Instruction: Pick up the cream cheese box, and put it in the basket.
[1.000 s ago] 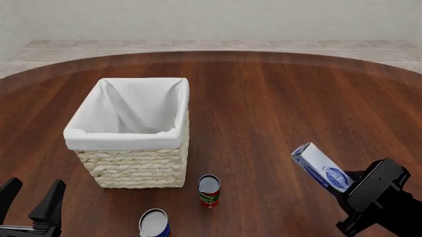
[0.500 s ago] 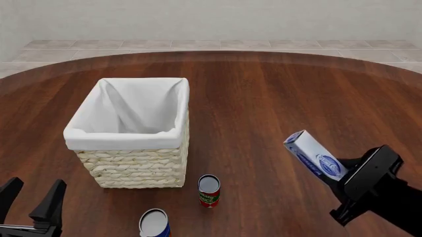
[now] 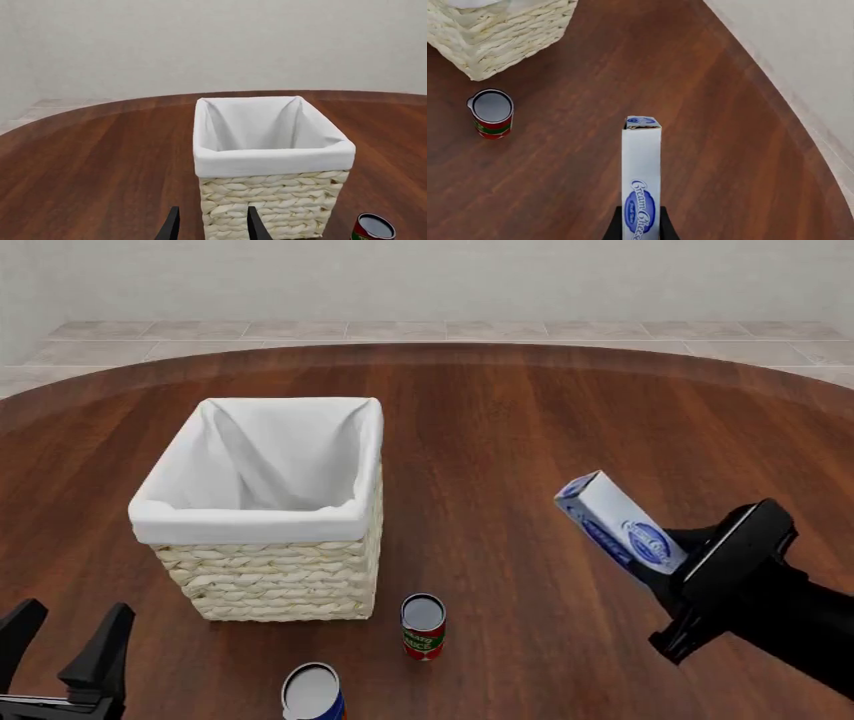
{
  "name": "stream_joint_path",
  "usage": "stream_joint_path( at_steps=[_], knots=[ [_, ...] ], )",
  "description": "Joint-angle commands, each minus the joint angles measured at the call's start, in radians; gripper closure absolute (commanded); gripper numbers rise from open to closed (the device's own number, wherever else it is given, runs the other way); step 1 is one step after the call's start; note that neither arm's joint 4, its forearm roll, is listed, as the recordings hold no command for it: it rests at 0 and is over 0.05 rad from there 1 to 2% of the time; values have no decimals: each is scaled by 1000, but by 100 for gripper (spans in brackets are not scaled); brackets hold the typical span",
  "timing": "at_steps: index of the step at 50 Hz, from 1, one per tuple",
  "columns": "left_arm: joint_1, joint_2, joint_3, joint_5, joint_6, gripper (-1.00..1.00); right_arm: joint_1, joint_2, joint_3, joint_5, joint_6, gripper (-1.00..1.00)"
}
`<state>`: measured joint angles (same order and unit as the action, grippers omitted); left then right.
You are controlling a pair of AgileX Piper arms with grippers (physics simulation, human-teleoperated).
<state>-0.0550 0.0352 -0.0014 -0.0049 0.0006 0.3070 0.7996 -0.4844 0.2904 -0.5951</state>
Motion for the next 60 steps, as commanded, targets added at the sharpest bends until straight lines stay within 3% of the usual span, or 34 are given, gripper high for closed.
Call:
stream_joint_path(
  at_steps=[1,60],
  knots=[
    [-1,-1,0,1,1,-100,38,23,-43,-24,31,100],
    [-7,-32,-3,17,2,-100,183,141,-152,-110,35,100]
  ],
)
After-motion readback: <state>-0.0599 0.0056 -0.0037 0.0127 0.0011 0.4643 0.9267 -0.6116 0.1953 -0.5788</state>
